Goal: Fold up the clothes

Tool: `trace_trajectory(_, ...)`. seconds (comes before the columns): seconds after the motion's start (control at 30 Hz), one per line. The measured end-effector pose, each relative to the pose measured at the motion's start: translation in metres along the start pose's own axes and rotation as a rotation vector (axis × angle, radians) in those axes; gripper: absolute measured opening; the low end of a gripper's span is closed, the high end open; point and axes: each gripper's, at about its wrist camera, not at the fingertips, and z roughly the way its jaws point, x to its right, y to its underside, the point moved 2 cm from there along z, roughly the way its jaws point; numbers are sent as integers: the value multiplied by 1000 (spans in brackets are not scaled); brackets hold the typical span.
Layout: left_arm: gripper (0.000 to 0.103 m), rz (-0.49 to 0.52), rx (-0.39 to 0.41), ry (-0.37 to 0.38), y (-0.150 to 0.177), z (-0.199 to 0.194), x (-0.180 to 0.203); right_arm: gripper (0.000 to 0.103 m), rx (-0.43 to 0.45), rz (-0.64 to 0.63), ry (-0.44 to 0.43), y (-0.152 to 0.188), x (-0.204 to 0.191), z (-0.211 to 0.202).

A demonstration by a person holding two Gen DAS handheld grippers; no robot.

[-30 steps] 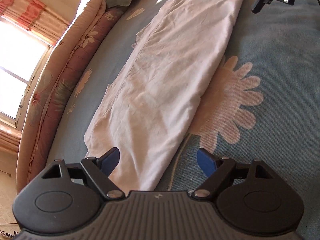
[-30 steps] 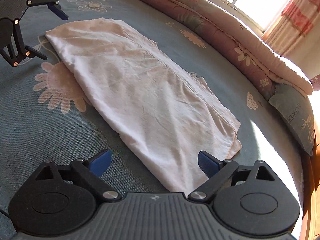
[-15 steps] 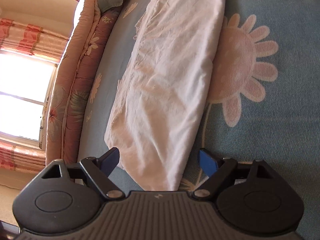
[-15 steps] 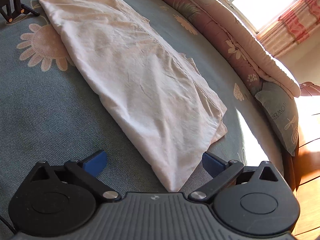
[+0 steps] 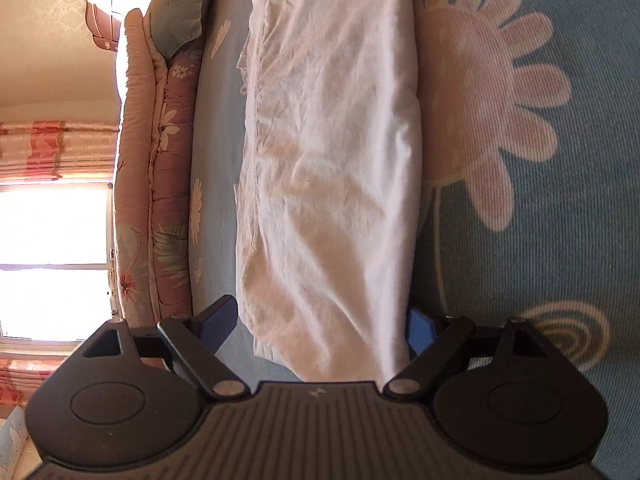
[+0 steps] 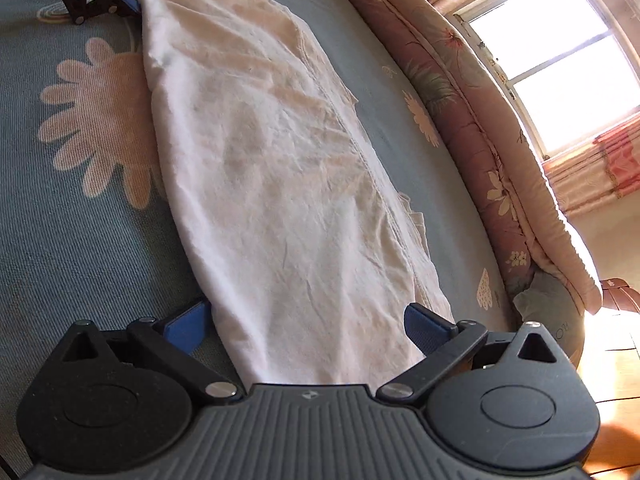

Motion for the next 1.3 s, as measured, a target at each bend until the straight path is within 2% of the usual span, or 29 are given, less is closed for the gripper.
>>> trace_trajectory(0.07,86,-6,-11,-1,7,3,-2,103,-32,-26,37,16,7,2)
trace_trajectory(0.17,86,-3,-12,-11,-2,8,-5,103,-67,-28,63,27,13,5)
trace_trajectory(0.23,86,1,9,-20,-14,13,-6,103,-58,-29,82,23,10,8)
trace_trajectory(0.4,86,3,60,-23,-41,21,-11,103,44,-80,91,-12,-11,15)
trace_trajectory(0.5,86,-16,48,-17,-26,28,-16,103,69,-134,108,-9,-12,20)
trace_trajectory(0.63,86,-62,4,-22,-4,39,-20,103,11,-139,131,20,9,29)
trace_trajectory(0.77,85,-12,10,-40,-17,47,-21,103,-8,-169,158,19,8,36)
trace_trajectory(0.9,77,3,19,-51,-25,50,-18,100,10,-222,195,4,-4,42)
trace_trajectory(0.97,65,-11,21,-54,-23,47,-13,93,20,-211,187,4,-5,43)
trace_trajectory(1.03,31,-6,19,-54,-23,45,1,85,39,-174,181,11,-6,41)
trace_trajectory(1.07,20,3,18,-56,-23,44,9,76,47,-165,178,13,-9,40)
trace_trajectory(1.1,0,14,14,-59,-24,45,17,70,53,-162,176,15,-13,39)
trace_trajectory(1.13,0,19,9,-81,-25,45,22,56,52,-167,171,16,-19,38)
trace_trajectory(1.17,0,10,8,-103,-25,45,23,34,46,-176,163,16,-26,39)
trace_trajectory(1.2,0,-5,8,-95,-24,44,21,19,39,-197,171,16,-34,40)
trace_trajectory(1.23,0,-16,9,-87,-23,44,19,10,30,-224,189,17,-43,42)
trace_trajectory(1.3,0,-11,8,-80,-24,46,17,11,10,-253,211,16,-53,45)
